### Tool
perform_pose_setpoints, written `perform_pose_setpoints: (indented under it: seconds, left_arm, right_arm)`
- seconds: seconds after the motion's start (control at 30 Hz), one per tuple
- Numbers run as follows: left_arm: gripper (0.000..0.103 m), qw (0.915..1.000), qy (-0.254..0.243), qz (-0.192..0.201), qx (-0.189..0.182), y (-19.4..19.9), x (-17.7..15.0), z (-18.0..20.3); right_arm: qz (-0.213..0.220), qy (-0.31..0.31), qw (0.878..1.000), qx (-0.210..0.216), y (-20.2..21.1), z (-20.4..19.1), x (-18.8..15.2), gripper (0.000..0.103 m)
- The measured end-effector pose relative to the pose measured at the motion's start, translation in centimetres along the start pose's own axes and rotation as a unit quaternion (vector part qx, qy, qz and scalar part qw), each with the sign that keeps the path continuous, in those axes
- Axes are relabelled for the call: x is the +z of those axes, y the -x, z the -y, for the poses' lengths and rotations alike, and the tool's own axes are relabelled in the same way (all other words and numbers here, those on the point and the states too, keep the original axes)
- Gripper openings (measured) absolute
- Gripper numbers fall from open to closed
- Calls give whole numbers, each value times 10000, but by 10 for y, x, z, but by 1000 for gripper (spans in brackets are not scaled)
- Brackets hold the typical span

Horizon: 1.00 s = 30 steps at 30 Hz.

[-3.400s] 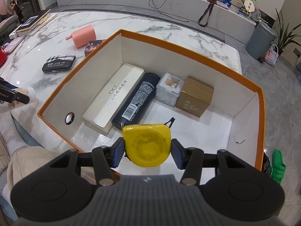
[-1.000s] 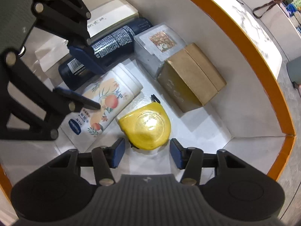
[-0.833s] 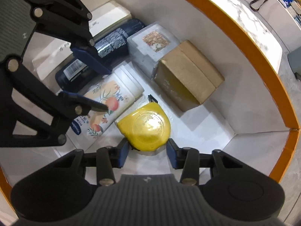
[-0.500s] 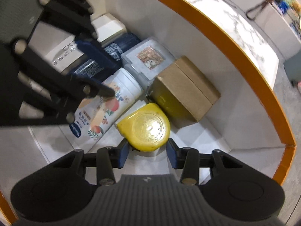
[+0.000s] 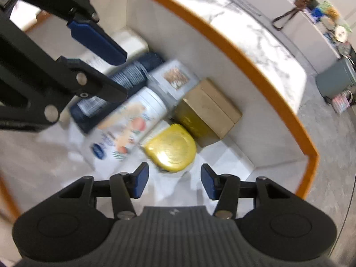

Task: Organize rigid objects
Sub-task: 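Withdraw both tools from the orange box back over the table, then grasp the black-and-plaid glasses case with the left tool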

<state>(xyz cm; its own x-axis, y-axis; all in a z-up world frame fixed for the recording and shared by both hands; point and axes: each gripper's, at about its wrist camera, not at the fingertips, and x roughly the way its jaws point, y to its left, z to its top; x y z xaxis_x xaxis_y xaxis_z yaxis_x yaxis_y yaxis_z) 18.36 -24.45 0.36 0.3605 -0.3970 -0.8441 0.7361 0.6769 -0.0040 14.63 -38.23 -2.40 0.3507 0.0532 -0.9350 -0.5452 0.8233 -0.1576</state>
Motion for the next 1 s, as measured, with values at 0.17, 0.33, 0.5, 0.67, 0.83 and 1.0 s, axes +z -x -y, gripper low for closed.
perform_pose_setpoints:
  seconds: [0.17, 0.33, 0.5, 0.67, 0.83, 1.0]
  left_arm:
    - [36, 9994, 110, 145, 308, 39, -18, -15]
    - [36, 9953, 479, 154, 829, 67, -54, -45]
    - [36, 9878, 946, 276, 1205, 94, -94, -85]
    - [36, 9786, 1585, 460, 1229, 105, -124, -127]
    - [35, 9721, 1852, 476, 1360, 101, -139, -158]
    - [35, 9700, 1893, 365, 1479, 92, -139, -183]
  right_arm:
    - [533, -679, 9961, -196, 45, -25, -2, 60]
    - [1335, -1434, 9803, -266, 72, -60, 7, 60]
    - [1689, -1723, 9704, -38, 68, -94, 40, 60]
    - [1785, -1262, 9758, -50, 62, -141, 77, 60]
    - [1578, -712, 9847, -208, 45, -175, 117, 60]
    - [1253, -386, 9907, -375, 15, -189, 152, 60]
